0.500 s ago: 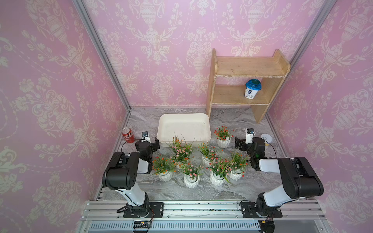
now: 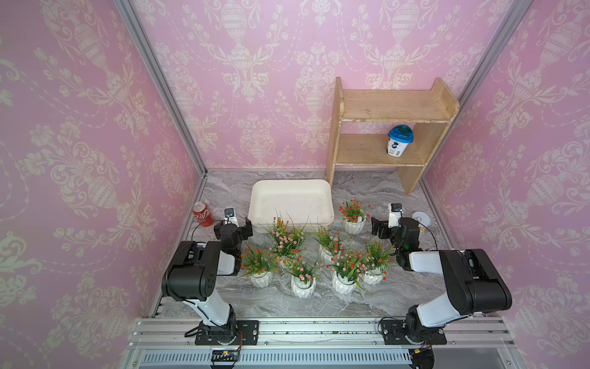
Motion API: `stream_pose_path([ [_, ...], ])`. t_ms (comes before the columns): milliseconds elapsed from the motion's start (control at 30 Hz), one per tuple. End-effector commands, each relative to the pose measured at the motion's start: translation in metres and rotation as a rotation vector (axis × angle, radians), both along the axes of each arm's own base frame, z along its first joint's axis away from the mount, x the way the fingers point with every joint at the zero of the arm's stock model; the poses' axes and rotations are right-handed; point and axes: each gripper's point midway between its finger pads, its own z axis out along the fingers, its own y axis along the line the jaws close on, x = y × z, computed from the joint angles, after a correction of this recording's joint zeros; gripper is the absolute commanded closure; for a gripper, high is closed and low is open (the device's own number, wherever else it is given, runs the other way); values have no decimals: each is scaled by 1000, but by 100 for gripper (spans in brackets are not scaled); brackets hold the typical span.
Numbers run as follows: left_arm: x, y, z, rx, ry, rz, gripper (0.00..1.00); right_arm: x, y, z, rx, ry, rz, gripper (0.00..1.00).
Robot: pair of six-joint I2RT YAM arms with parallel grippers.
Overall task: Put the potted gypsophila into the storage box
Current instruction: Pick up the baby's breath potted plant from the center of the board.
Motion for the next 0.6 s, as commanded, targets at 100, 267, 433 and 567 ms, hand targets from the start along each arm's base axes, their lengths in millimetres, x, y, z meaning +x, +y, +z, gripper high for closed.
stream_pose_path([
  [100,-2,-1,1,15,9,-14,1,-3,1,4,21,-8,0,0],
  [267,-2,-1,1,15,8,-13,1,-2,0,4,21,-9,-1,0],
  [433,-1,-1,1,11,8,-15,1,-2,1,4,23,-9,-1,0],
  [567,-2,0,1,13,6,-8,1,-2,0,4,22,-9,-1,0],
])
